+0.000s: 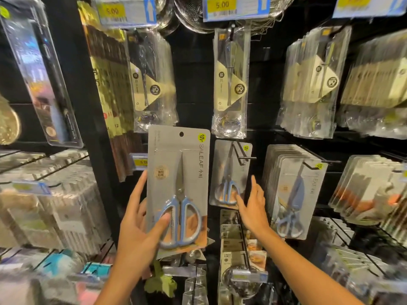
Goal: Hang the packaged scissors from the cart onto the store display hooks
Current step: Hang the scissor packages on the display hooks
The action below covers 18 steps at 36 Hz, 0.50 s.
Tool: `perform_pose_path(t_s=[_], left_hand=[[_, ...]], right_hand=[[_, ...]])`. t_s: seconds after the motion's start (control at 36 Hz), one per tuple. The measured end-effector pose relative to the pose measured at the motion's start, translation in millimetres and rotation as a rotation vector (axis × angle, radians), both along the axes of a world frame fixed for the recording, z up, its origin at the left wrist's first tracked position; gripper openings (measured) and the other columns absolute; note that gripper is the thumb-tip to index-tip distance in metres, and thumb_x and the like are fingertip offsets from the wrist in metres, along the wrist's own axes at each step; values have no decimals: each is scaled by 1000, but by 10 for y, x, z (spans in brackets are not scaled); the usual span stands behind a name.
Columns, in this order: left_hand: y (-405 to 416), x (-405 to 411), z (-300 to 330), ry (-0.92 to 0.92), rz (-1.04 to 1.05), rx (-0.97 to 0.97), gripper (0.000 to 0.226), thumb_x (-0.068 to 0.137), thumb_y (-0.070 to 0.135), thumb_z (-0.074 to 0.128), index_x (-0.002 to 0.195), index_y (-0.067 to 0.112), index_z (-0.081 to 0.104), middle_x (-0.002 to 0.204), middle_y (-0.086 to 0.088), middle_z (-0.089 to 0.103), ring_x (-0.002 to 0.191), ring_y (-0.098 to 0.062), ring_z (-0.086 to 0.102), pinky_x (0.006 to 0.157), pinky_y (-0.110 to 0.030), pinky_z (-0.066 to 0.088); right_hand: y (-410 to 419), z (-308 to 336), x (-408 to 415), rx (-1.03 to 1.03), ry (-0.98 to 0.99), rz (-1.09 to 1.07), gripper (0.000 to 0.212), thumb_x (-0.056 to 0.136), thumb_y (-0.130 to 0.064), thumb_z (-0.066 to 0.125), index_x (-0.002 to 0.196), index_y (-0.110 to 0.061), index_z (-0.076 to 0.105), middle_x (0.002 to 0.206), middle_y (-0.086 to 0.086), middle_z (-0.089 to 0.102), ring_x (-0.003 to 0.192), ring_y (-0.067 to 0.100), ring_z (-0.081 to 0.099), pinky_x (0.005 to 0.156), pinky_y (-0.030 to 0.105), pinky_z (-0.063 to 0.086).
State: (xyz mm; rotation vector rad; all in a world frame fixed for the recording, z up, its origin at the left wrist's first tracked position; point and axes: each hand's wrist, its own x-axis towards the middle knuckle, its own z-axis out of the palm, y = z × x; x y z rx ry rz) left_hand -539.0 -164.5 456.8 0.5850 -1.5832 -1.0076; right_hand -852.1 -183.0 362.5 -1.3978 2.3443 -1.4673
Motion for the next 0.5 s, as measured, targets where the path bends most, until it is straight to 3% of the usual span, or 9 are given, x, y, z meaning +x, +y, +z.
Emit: perform_pose_path(t_s=[0.06,0.17,0.22,0.31,0.39,0.5], left_hand=[[0,9,-16,-1,-12,2,90,83,7,71,153,46,31,130,32,61,122,-1,62,92,-17,54],[7,18,-50,-14,-37,-6,89,83,6,71,152,46,30,129,32,62,121,-1,62,91,-15,53],[10,27,-74,-17,-58,-6,89,83,7,71,152,47,30,131,30,62,122,-2,62,92,-15,53],[17,32,-119,-21,-90,-15,90,86,6,71,153,47,29,136,23,62,124,-6,62,96,-21,53],[51,16,-177,-25,-121,-23,89,86,8,72,154,46,28,141,18,59,127,-9,60,101,-28,53],[71,-3,-303,-25,-175,-4,89,88,20,79,154,47,27,146,10,56,130,-16,59,104,-46,52]], right_hand=[[132,-13,146,-67,7,81,68,104,-42,49,159,-31,11,163,-2,20,150,19,23,119,34,24],[398,104,513,-119,-94,329,53,101,-51,48,151,-43,31,154,-18,35,141,2,38,114,47,41],[539,266,731,-145,-172,439,51,100,-52,49,149,-46,35,144,-19,50,133,3,50,110,43,46],[727,507,984,-202,-286,540,49,103,-35,49,150,-42,34,126,-12,68,118,9,64,101,35,52],[858,652,1107,-266,-287,520,54,104,-25,51,153,-37,32,116,-10,72,114,11,67,99,36,53],[999,661,1144,-301,-286,469,60,102,-11,55,151,-38,34,118,-8,73,113,12,68,94,34,57]])
